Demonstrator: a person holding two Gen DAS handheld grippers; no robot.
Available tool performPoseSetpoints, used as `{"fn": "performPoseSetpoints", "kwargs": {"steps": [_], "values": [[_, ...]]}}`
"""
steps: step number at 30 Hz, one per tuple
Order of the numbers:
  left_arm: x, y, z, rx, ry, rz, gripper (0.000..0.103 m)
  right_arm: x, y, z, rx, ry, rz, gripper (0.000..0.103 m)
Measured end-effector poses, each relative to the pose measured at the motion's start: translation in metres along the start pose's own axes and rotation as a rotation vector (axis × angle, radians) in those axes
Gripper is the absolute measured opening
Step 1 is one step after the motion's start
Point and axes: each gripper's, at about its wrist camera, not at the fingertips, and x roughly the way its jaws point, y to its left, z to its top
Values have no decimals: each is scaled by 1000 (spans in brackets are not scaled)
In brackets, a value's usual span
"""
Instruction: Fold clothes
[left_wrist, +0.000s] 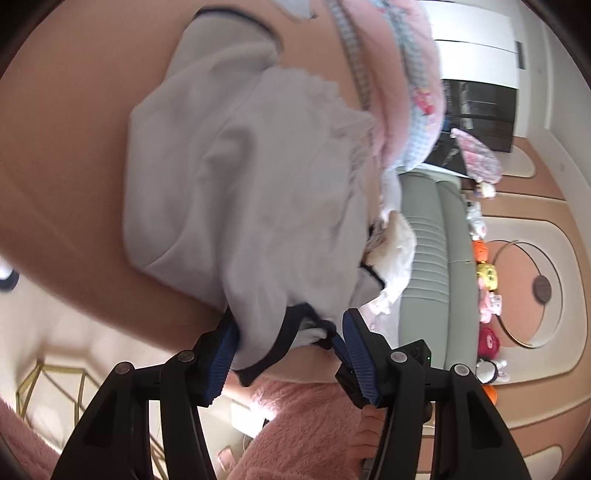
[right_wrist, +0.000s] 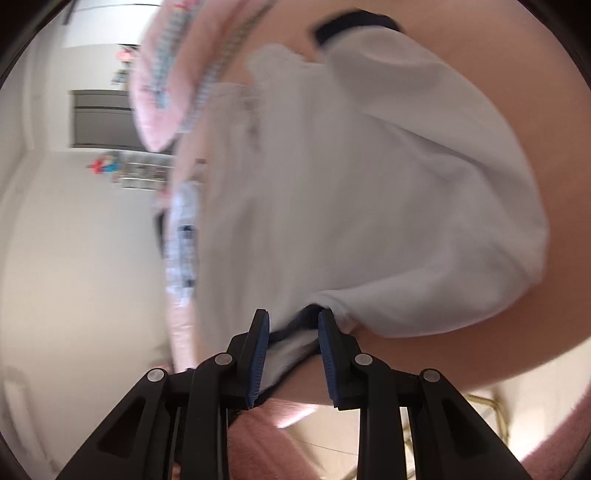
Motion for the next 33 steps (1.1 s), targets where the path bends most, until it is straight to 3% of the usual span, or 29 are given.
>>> {"fn": "performPoseSetpoints", "kwargs": {"steps": [5, 8, 10, 13, 16, 18, 24, 27, 30, 33], "values": [[1, 0, -3, 30, -6, 1, 53, -20, -16, -16, 118, -39, 68, 28], [2, 4, -1, 6, -12, -27, 53, -29, -37, -21, 294, -54, 191, 31], [3, 3, -2, 6, -11, -27, 53, -27, -41, -18, 330, -47, 229, 33], [5, 3, -2, 7, -8, -27, 53, -22, -32, -8, 215, -53, 66, 35], [6, 3, -3, 8, -6, -28, 53, -3, -29, -6, 163, 30, -39, 35], [5, 3, -3, 10, -9, -35, 53, 8, -28, -6, 156, 48, -16, 35], [1, -10, 6, 52, -30, -98, 53, 6, -4, 4, 112, -39, 55, 35], [6, -21, 18, 77, -39, -104, 53, 8, 10, 18, 59, -39, 39, 35], [13, -24, 28, 53, -63, -95, 53, 19, 4, 31, 128, -6, 20, 35], [16, -20, 26, 23, -56, -87, 55, 20, 6, 34, 191, -19, 97, 37]]}}
